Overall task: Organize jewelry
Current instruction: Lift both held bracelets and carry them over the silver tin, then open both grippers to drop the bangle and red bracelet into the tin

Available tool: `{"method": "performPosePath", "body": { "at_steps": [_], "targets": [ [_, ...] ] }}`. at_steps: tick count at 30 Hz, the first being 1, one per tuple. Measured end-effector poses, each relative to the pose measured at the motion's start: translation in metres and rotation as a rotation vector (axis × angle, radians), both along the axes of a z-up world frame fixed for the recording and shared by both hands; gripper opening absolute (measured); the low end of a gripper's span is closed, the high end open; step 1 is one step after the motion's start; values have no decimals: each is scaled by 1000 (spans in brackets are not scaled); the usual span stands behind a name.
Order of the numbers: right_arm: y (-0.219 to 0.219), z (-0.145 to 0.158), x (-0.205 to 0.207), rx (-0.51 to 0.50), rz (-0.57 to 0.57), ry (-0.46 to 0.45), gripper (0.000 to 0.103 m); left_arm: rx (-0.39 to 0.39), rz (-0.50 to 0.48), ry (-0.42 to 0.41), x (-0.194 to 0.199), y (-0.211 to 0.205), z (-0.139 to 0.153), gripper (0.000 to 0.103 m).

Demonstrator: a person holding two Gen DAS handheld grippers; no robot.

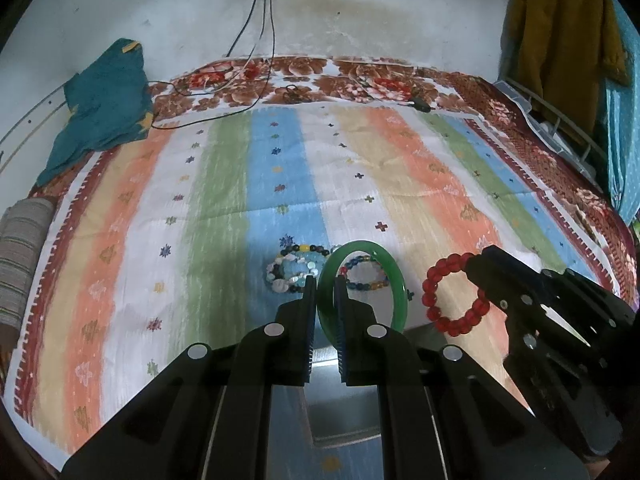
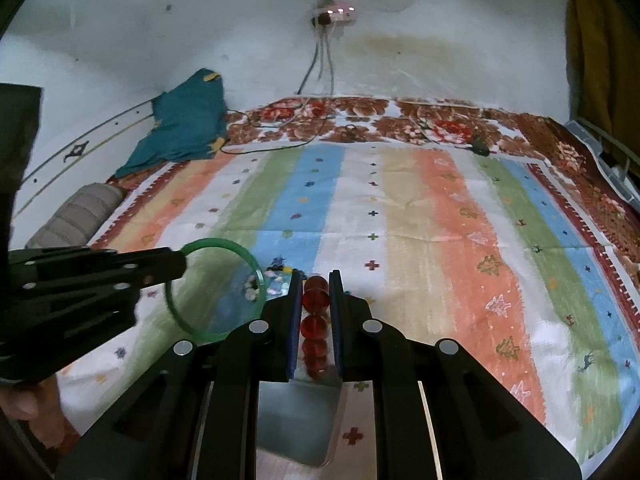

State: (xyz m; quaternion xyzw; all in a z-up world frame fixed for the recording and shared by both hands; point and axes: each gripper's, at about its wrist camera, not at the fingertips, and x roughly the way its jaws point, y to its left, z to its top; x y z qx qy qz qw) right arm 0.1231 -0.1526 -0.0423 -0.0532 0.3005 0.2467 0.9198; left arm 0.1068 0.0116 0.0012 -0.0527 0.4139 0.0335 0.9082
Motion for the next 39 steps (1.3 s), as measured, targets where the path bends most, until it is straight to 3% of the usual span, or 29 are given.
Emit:
{"method": "performPosePath", "body": {
  "at_steps": [19,24,26,27,28,35,39],
  "targets": [
    [-4,-7,-25,-13,17,15,14,33,-11,-4,-36,-12,-4,8],
    [-2,-15,-27,-6,41,63,14,16,-22,9,-43,-15,-7,11],
    [-1,-14,-29,-17,28,41,22,26,-22,22,-45,-17,-11,19],
    [-2,-12,-30,-18,20,25,40,38,-15,22,-46,-17,-11,33],
    [-4,-10,-29,-9,12,20,47,41,-6,15,-46,-16,-10,40],
    [-11,-18,-17,-25,-24,64,48,-22,69,32,-43,8,-11,49],
    [-14,-20,-11,-13,-34,89,56,-6,76,37,-40,8,-12,57]
  ]
}}
